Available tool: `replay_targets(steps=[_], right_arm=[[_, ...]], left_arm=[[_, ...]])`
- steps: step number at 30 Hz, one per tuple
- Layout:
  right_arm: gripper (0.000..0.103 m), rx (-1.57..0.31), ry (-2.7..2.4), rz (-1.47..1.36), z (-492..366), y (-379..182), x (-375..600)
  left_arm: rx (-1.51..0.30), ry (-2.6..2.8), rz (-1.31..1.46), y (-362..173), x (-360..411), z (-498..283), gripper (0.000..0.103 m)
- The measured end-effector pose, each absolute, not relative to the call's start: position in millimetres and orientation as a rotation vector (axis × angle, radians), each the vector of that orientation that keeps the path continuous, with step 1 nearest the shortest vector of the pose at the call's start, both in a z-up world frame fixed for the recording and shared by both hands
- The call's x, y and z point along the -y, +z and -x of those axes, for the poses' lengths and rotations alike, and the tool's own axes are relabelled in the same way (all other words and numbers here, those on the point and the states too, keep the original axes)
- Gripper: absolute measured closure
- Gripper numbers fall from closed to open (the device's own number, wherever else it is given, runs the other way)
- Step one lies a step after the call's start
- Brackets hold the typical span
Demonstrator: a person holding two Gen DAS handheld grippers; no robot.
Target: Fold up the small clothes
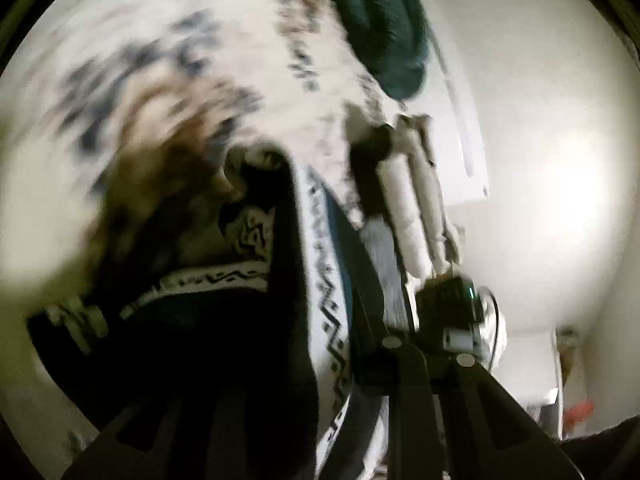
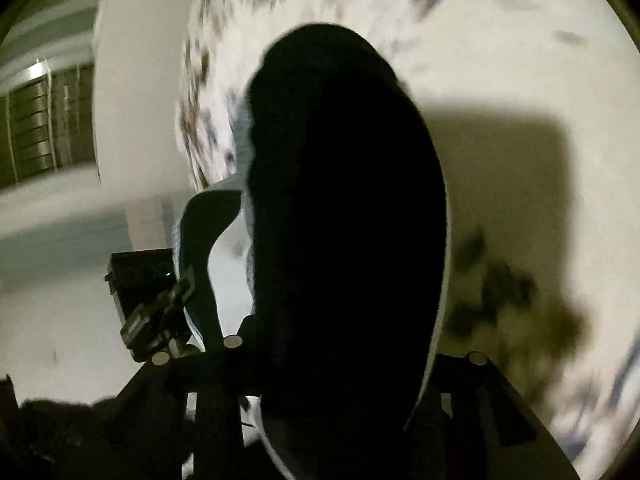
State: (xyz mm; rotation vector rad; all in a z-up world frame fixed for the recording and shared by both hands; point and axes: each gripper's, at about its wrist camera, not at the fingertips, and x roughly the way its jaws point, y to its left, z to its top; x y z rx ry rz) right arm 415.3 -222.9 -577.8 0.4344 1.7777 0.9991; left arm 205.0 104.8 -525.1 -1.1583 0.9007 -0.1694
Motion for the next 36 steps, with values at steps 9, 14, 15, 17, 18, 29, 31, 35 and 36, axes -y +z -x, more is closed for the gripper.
replay_targets(steps=[9,14,15,17,18,29,31,35,36], right_arm=[[0.057,-1.619,0.464,-0.793,-291,-566,355],[0.033,-1.694,0.418,-0.672,-275,-584,360],[0.031,-1.684,0.417,-0.633,-276,-581,359],[0.031,-1.673,0.423,-0.604,-289,-577,368],[0.031,-1.671,0.422,-0.615,-290,-574,371],[0.028,-1.58,0.4,-0.664,-288,-531,404],[0.027,-1.582,0.401,-0.611,-294,-526,398],[0.027,-1.594,0.401,-0.529,-308,-530,376],[0.027,-1.594,0.408,-0.526,-311,-529,374]], left_arm=[[-1.331,-0.483,0.892,-562,-7,-263,0.075],[-1.331,-0.411,0.898,-566,-4,-226,0.052],[-1.318,-0.403,0.905,-564,-5,-227,0.052],[-1.264,-0.365,0.902,-559,-5,-228,0.057],[-1.246,-0.355,0.902,-556,-6,-227,0.09],[-1.122,-0.169,0.949,-531,-49,-177,0.093],[-1.14,-0.134,0.962,-542,-56,-167,0.093],[-1.185,-0.108,1.007,-561,-66,-155,0.089],[-1.188,-0.107,1.014,-560,-68,-155,0.087]])
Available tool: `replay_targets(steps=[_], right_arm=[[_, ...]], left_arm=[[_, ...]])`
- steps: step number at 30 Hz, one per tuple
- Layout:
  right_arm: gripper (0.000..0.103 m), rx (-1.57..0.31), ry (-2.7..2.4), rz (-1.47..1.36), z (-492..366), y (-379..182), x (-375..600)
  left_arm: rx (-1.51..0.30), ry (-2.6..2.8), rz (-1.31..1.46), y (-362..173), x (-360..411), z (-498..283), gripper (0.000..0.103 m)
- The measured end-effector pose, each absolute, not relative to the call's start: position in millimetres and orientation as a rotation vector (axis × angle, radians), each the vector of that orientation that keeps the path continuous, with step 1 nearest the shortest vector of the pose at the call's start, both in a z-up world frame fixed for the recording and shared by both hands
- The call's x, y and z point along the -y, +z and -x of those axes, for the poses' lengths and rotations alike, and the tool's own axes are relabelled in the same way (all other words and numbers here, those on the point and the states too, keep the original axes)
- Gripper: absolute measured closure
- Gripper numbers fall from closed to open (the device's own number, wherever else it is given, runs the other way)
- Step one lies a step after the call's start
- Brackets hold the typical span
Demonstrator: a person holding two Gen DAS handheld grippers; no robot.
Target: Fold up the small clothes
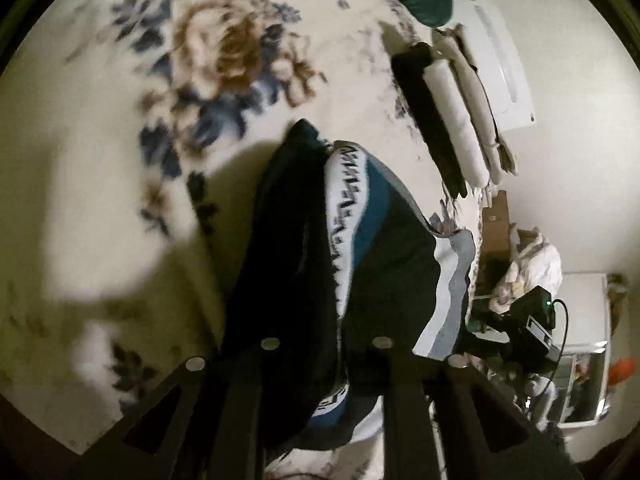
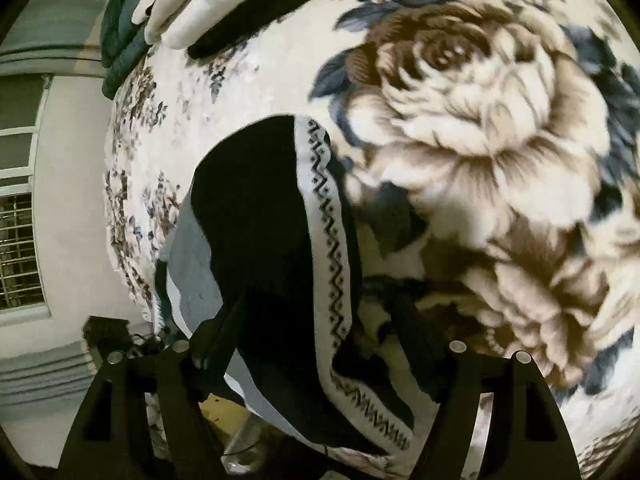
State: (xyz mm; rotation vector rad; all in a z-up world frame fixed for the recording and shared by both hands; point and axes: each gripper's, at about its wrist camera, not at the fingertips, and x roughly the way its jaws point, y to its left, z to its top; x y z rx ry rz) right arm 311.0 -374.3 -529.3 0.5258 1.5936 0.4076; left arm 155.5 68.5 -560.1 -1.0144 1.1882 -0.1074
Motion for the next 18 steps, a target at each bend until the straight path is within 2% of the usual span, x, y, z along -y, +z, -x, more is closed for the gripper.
replay_targets(steps=[1,2,3,6,8,10,11,12,13,14,15,17,18], right_arm=[[0.027,-1.59,0.413,-0.508,-315,-526,372],[0.027,-1.581,0.416,-0.488,-319,-525,371],[0.027,-1.573,0.42,-0.475,-322,-522,371],[0.027,-1.558,0.427,-0.455,-330,-516,371],[0.027,-1.552,0.428,-0.452,-337,-517,368],[0.027,-1.546,0.424,-0.45,-346,-521,364],[0.027,-1.552,0.417,-0.463,-352,-528,363],[0.027,-1.561,0.418,-0.482,-356,-534,361],[0.027,-1.572,0.414,-0.505,-360,-540,360],[0.027,-1.593,0.405,-0.536,-366,-551,358],[0.029,-1.599,0.4,-0.563,-371,-557,358],[0.074,-1.567,0.393,-0.591,-375,-560,356],[0.084,-1.565,0.387,-0.587,-376,-560,355]], left_arm=[[-1.184,-0.114,1.008,-555,-70,-158,0.084],[-1.178,-0.123,1.003,-549,-71,-162,0.074],[-1.165,-0.128,0.994,-540,-72,-168,0.061],[-1.091,-0.14,0.984,-522,-80,-186,0.041],[-1.067,-0.135,0.981,-523,-87,-199,0.036],[-1.079,-0.159,0.985,-536,-87,-225,0.036],[-1.114,-0.165,0.962,-547,-82,-242,0.037],[-1.13,-0.185,0.948,-554,-78,-252,0.042],[-1.147,-0.2,0.917,-560,-72,-262,0.054],[-1.169,-0.213,0.878,-564,-65,-270,0.098],[-1.187,-0.233,0.855,-566,-60,-277,0.097],[-1.166,-0.242,0.821,-558,-58,-278,0.097],[-1.139,-0.229,0.807,-551,-61,-277,0.097]])
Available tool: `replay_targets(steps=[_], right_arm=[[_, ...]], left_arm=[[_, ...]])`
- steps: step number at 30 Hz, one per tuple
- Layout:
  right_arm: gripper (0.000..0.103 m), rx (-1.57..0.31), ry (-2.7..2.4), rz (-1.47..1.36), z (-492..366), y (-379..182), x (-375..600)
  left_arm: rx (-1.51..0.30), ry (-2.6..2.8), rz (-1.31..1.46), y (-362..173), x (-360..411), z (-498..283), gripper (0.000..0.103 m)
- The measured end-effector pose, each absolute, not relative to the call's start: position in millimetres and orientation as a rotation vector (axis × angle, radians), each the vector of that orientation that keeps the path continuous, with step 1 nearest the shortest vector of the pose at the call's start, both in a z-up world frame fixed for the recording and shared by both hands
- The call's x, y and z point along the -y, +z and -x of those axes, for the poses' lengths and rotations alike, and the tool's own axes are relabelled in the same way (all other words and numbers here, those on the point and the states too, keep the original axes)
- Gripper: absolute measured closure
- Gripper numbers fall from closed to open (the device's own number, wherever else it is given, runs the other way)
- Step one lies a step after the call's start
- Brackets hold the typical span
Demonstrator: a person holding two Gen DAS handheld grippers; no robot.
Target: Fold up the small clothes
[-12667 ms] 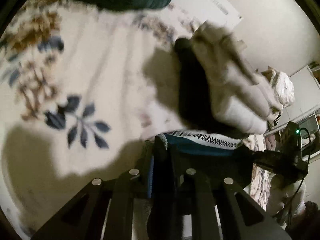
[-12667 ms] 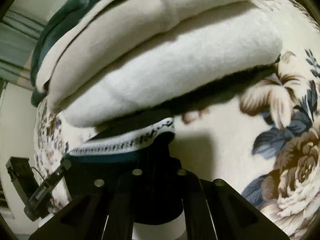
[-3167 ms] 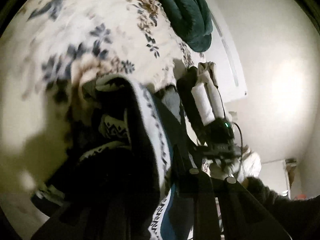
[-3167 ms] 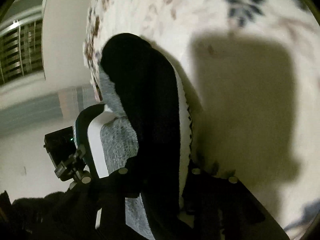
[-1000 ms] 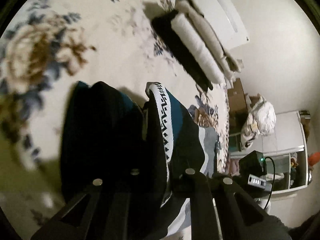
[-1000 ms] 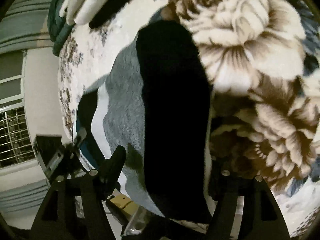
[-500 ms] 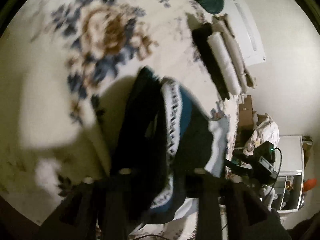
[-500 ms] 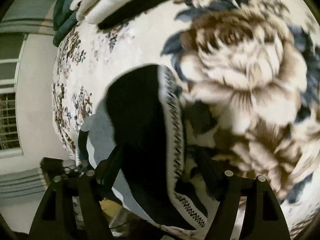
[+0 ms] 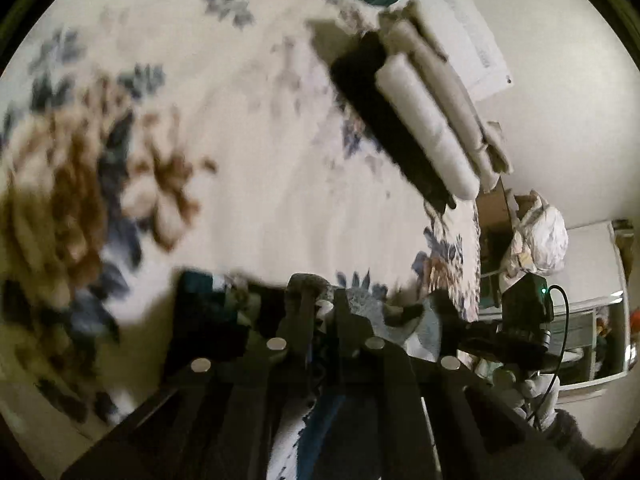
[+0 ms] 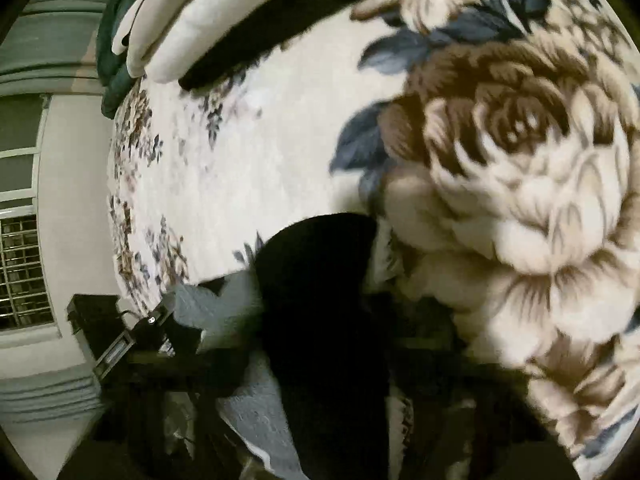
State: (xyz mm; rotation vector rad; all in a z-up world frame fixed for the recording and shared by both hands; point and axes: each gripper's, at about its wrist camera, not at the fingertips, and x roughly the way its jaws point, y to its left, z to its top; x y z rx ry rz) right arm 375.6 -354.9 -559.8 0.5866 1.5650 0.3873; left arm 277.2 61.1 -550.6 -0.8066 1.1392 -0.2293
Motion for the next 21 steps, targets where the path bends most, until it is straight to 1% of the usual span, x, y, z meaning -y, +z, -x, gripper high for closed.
replay_targets(steps=[2,4,8,9,10,11,12,13,14,15,16,18,21], right_arm=[[0.085,-1.529,0.368,-0.614,-375,-556,358],[0.086,-1.494,0.326,-0.623,-375,-554,362],[0.085,-1.534,0.252,-0.615,-379,-566,356],[0.083,-1.542,0.262,-0.601,-381,-564,353],[0.078,-1.55,0.282,-0.582,-382,-560,351],[0.076,-1.554,0.303,-0.566,-382,-554,351],[0.066,-1.556,0.312,-0.547,-380,-548,352],[0.049,-1.555,0.321,-0.525,-377,-541,354],[0.041,-1.547,0.337,-0.507,-369,-532,358],[0.031,-1.544,0.346,-0.499,-360,-525,363],[0.03,-1.549,0.349,-0.495,-351,-521,369],[0.03,-1.579,0.351,-0.501,-324,-516,380],[0.03,-1.636,0.324,-0.539,-286,-525,393]], left_arm=[[-1.095,-0.183,0.823,-544,-75,-275,0.097],[-1.106,-0.167,0.855,-555,-86,-278,0.097],[-1.172,-0.176,0.846,-575,-83,-285,0.096],[-1.169,-0.179,0.862,-574,-85,-283,0.094],[-1.164,-0.178,0.871,-569,-89,-280,0.092],[-1.161,-0.177,0.884,-563,-93,-276,0.09],[-1.154,-0.172,0.904,-556,-98,-270,0.08],[-1.13,-0.168,0.925,-546,-104,-261,0.072],[-1.108,-0.165,0.938,-537,-108,-251,0.055],[-1.083,-0.159,0.954,-527,-112,-239,0.045],[-1.061,-0.149,0.967,-518,-115,-224,0.043],[-1.061,-0.131,0.976,-509,-113,-199,0.043],[-1.142,-0.112,0.967,-514,-95,-162,0.043]])
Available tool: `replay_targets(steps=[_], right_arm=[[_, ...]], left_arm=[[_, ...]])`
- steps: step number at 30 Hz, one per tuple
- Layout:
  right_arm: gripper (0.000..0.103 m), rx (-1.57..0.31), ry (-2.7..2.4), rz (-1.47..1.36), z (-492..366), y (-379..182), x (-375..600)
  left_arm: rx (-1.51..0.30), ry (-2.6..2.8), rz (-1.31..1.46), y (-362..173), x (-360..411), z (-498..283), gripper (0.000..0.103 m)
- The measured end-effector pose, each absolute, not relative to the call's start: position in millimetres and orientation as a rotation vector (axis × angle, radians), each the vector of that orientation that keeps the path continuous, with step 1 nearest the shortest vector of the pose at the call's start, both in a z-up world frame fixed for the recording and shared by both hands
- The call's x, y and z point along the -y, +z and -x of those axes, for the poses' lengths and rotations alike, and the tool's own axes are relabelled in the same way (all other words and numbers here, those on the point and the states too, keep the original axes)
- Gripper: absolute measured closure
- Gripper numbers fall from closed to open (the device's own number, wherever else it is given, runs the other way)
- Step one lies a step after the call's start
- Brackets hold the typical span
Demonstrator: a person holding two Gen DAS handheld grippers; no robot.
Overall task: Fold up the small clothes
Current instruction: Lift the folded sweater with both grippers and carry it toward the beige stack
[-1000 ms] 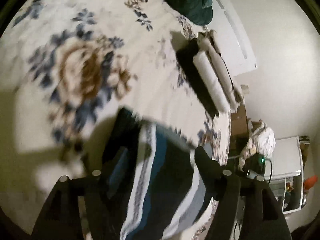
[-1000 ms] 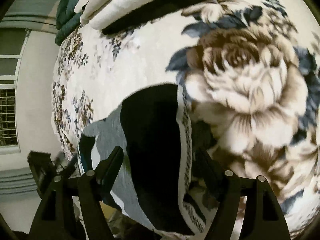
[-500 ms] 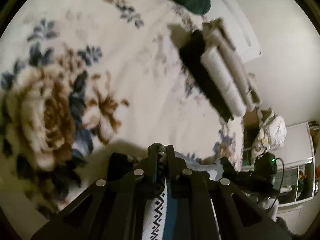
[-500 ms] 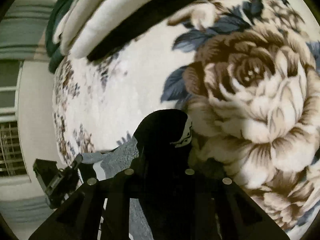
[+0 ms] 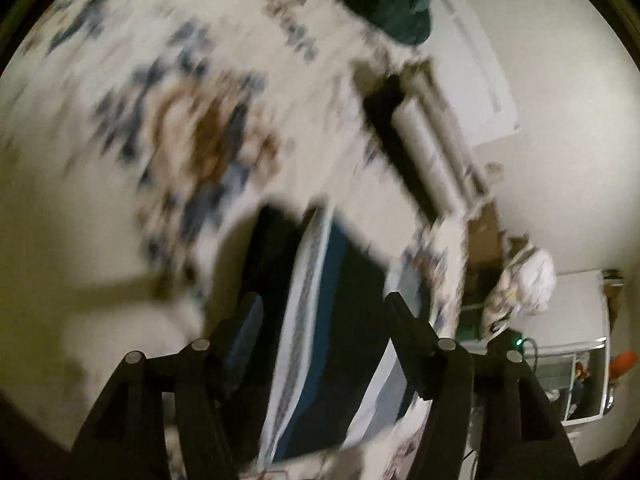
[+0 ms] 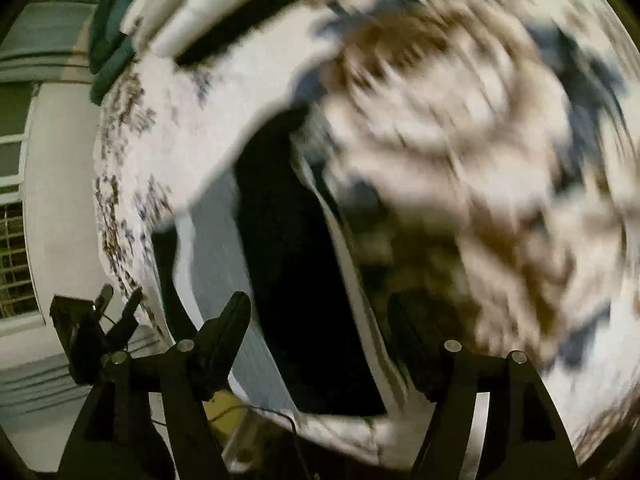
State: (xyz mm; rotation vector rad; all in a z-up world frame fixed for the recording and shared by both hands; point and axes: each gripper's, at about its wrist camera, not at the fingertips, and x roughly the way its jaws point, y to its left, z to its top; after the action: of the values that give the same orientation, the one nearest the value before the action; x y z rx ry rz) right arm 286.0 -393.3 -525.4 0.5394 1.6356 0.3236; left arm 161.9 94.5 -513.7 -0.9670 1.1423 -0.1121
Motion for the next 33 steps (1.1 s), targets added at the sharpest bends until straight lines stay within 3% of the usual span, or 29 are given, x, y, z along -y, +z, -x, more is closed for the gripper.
replay_targets(steps=[5,8,10,15,17,18,19,20,21,22,29,31,33], right_arm=[[0.03,-1.716,0.298,-0.657,-233,-561,405],[0.032,-1.732,0.299,-0.667,-216,-581,399],[0.084,-1.717,0.317,-0.644,-212,-583,393],[0.085,-1.711,0.271,-0.576,-207,-581,392],[0.082,-1.72,0.306,-0.53,-209,-577,386],[0.074,-1.727,0.322,-0.54,-212,-575,386],[0.049,-1.733,0.336,-0.549,-214,-573,388],[0.036,-1.724,0.344,-0.552,-219,-569,393],[0.018,-1.697,0.356,-0.562,-223,-565,397],[0.01,-1.676,0.369,-0.566,-229,-562,400],[0.007,-1.687,0.642,-0.679,-274,-611,379],[0.0,-1.713,0.708,-0.722,-281,-627,372],[0.0,-1.72,0.786,-0.753,-287,-636,362]], left_arm=[[-1.266,-0.105,0.962,-552,-49,-124,0.046],[-1.275,-0.097,0.938,-561,-37,-117,0.089],[-1.24,-0.081,0.936,-554,-43,-116,0.091],[-1.266,-0.112,0.954,-561,-62,-118,0.092],[-1.277,-0.155,0.932,-551,-62,-121,0.084],[-1.274,-0.171,0.92,-545,-64,-123,0.066],[-1.258,-0.181,0.929,-540,-68,-124,0.054],[-1.229,-0.187,0.947,-537,-73,-124,0.033],[-1.191,-0.192,0.97,-536,-79,-125,0.027],[-1.159,-0.189,0.993,-540,-85,-128,0.027],[-1.145,-0.271,1.107,-601,-83,-177,0.027],[-1.164,-0.288,1.106,-613,-76,-189,0.026],[-1.142,-0.316,1.118,-617,-72,-197,0.014]])
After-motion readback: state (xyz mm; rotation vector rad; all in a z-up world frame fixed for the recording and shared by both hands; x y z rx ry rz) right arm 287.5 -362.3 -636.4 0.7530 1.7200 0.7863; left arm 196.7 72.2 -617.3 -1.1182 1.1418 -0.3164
